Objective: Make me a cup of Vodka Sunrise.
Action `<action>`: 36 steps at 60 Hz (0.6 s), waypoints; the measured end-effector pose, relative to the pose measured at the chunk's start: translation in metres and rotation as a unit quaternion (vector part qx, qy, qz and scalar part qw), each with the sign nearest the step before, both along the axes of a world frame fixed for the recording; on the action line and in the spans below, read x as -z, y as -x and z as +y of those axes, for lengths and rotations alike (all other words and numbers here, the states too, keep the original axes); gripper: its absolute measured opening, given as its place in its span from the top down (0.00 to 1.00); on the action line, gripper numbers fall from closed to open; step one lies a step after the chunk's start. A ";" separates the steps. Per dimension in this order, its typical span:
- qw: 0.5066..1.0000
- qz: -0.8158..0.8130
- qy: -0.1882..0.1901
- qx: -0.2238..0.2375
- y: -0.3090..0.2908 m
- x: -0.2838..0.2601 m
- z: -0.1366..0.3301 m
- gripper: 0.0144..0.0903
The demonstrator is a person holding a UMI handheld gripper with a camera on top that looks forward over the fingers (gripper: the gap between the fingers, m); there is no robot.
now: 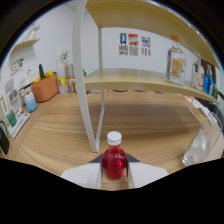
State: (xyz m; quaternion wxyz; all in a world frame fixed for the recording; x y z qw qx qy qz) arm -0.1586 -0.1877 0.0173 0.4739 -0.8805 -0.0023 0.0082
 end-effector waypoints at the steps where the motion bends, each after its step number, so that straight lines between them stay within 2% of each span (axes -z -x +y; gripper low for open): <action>1: 1.000 0.000 0.000 0.000 0.000 0.000 0.000 0.72; 13: 1.000 -0.011 0.004 -0.016 0.003 0.002 -0.005 0.70; 19: 0.999 -0.007 -0.003 -0.037 0.008 -0.006 -0.013 0.53; 26: 0.998 0.011 -0.011 -0.064 0.014 -0.033 -0.030 0.07; 27: 0.998 0.011 -0.013 -0.066 0.013 -0.039 -0.033 0.05; 36: 0.996 0.014 -0.055 -0.070 -0.002 -0.102 -0.057 0.05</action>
